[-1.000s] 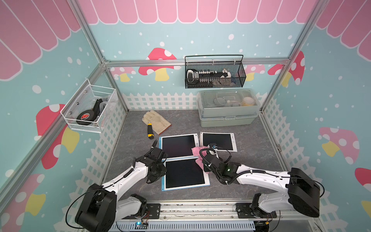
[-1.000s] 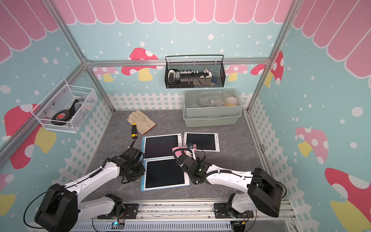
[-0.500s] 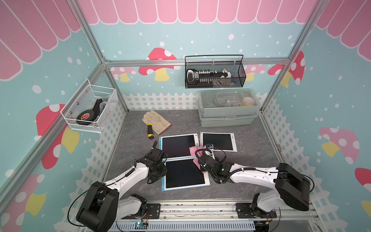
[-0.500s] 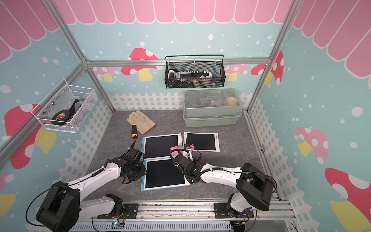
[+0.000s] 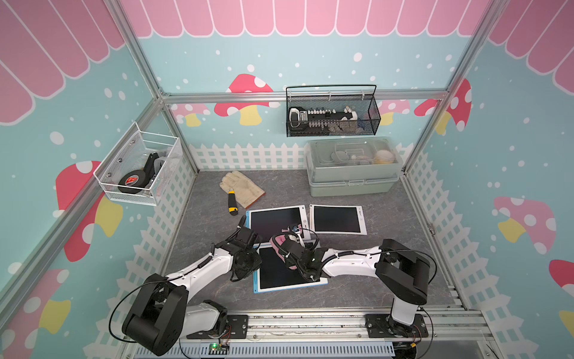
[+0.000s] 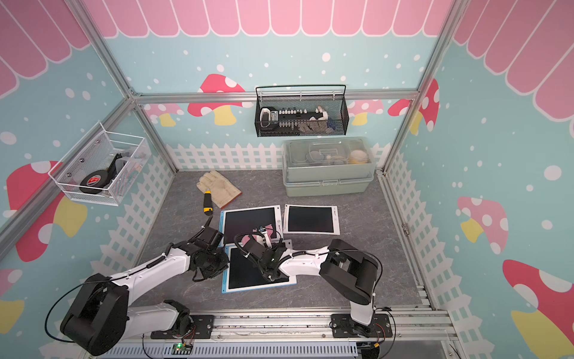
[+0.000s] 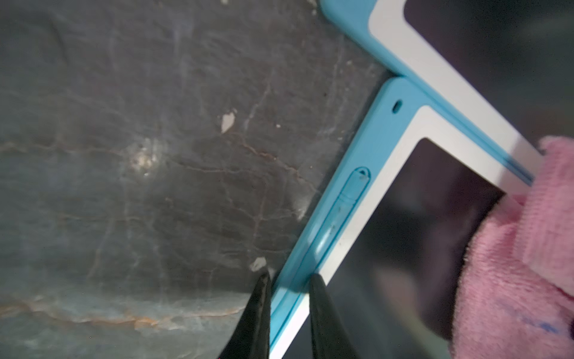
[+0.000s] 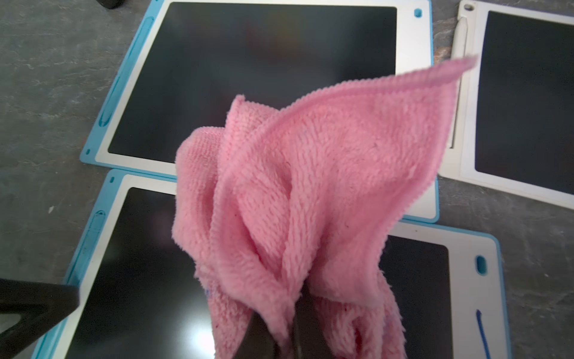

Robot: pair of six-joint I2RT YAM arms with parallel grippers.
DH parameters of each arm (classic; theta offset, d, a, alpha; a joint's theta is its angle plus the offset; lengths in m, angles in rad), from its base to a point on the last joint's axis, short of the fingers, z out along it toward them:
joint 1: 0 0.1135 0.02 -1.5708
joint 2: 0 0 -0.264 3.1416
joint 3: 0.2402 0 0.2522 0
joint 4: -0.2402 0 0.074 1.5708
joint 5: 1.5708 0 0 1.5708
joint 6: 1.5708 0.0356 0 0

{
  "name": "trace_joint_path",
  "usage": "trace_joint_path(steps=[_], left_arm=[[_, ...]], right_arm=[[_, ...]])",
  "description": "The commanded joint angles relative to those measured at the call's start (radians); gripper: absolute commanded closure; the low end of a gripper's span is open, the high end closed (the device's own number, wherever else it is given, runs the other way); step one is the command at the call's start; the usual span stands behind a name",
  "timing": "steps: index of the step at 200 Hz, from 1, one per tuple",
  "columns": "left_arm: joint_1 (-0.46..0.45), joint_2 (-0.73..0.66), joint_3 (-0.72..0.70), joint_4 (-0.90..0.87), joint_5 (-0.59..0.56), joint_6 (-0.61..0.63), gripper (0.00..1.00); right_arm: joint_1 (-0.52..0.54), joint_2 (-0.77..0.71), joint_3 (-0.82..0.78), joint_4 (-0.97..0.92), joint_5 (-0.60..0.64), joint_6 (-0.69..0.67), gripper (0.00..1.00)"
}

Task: Wipe the drawing tablet
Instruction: Wipe the dirt from the drawing tablet.

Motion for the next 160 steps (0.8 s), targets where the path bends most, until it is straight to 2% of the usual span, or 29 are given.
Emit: trace_joint_path(steps=[1, 33, 55, 72, 91, 120, 135, 160], left_arm=[[-0.007, 0.070, -0.059, -0.030, -0.026, -0.060, 0.80], [-0.007, 0.070, -0.066, -0.048, -0.041, -0.078, 0.83], [-0.033, 0.070, -0.069, -0.047, -0.046, -0.069, 0.83], [-0.033, 0.076, -0.065, -0.039, -0.044, -0.054, 0.83], [-0.035, 0.090, -0.060, -0.024, -0.034, -0.039, 0.84], [-0.039, 0.114, -0.053, -0.012, -0.031, -0.036, 0.84], [-0.041, 0.124, -0.050, -0.014, -0.032, -0.041, 0.85], [-0.041, 0.131, -0.051, -0.015, -0.041, -0.045, 0.85]], right_arm=[[-0.040, -0.033, -0.076, -0.019, 0.051, 0.000, 1.00], [-0.124, -0.173, -0.258, -0.018, 0.064, -0.010, 1.00], [-0.167, -0.223, -0.324, -0.016, 0.051, -0.049, 1.00], [-0.151, -0.204, -0.294, 0.025, -0.006, -0.117, 1.00], [-0.088, -0.134, -0.185, 0.037, -0.028, -0.157, 1.00], [-0.064, -0.010, -0.038, -0.041, -0.044, -0.119, 1.00], [-0.086, -0.009, -0.058, -0.068, -0.019, -0.085, 1.00], [-0.194, -0.103, -0.211, -0.041, -0.055, -0.054, 1.00]])
